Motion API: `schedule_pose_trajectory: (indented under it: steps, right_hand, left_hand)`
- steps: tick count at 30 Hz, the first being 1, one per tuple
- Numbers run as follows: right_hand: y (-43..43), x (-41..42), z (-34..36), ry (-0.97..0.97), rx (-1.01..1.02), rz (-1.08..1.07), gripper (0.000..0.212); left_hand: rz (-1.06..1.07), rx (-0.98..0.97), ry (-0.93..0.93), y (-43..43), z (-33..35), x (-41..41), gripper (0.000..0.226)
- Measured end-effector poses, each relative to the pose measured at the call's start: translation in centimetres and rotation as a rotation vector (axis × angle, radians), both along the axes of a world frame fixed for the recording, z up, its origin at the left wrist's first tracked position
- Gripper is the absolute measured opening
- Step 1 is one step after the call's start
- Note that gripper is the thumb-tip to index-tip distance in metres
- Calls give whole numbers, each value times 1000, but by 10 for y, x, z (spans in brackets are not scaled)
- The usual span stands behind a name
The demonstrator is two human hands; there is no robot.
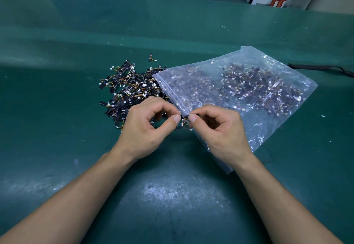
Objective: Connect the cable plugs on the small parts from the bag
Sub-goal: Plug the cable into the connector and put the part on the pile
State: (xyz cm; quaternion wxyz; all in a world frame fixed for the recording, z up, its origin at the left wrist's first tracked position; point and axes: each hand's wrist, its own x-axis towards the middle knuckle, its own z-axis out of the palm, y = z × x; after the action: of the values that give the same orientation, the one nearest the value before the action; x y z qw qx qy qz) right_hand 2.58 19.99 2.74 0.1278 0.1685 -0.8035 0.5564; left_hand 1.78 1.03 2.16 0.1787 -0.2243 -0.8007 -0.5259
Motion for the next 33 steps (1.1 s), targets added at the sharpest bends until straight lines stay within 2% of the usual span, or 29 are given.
schedule_pose_trajectory:
  steps: [12,26,29,31,33]
  right_hand:
    - [0,1,0,-19,-48,25,5]
    - [1,1,-1,-19,-9,-1,11]
    - [3,-1,0,-54,-13,5,19]
    - [7,-4,-2,-45,59,-47,20]
    - [14,-9,-5,-8,254,-111,20]
  left_hand:
    - [9,-38,36,0,2,0,15]
    - [-4,-41,24,0,3,1,10]
    - [19,-47,24,0,2,0,11]
    - [35,-35,14,-1,3,0,12]
    - [53,-1,-8,-2,4,0,13]
